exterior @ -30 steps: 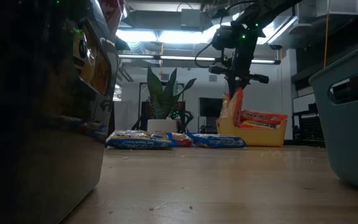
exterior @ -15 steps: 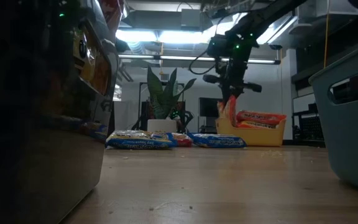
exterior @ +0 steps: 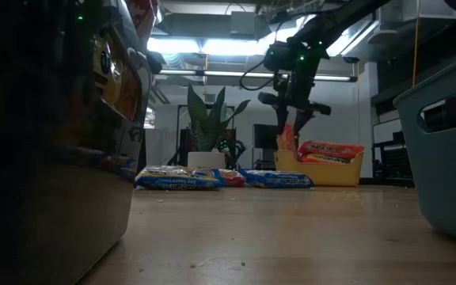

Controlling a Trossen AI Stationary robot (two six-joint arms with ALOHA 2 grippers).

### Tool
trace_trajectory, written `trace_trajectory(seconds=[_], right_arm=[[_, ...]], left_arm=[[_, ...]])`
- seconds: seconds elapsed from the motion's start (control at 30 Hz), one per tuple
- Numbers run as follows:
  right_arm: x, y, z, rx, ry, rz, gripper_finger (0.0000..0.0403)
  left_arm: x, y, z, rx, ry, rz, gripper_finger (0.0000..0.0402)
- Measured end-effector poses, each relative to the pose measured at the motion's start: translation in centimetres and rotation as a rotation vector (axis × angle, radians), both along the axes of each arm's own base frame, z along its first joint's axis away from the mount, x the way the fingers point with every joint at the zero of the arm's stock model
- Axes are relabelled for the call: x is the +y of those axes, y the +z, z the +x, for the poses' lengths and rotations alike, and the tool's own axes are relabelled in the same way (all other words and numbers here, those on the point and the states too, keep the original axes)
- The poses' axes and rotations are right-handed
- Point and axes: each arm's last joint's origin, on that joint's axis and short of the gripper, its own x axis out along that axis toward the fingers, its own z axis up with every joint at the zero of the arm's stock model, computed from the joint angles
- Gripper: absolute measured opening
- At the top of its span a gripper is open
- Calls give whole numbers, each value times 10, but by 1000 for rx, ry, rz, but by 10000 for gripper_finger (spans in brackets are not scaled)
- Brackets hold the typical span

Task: Sort Maruchan noodles
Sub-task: Put the orange noodle pack into the yellow bin, then put the blue noodle pack into the blue bin

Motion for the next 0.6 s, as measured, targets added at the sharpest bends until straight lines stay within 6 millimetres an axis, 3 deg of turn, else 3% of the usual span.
trace_trajectory(seconds=[0.17,0.33,0.47,0.6], right_arm=[[1,8,-2,19,32,-31,189],[7,51,-5,-25,156,-114,193],[36,80,2,-104,413,-145,193],[81,86,21,-103,639,-167,193]], left_arm=[[0,-2,-1,24,6,10,0],[4,-9,-4,107,15,77,0],[12,-15,-6,174,33,120,0],[27,-34,-12,146,91,125,0]])
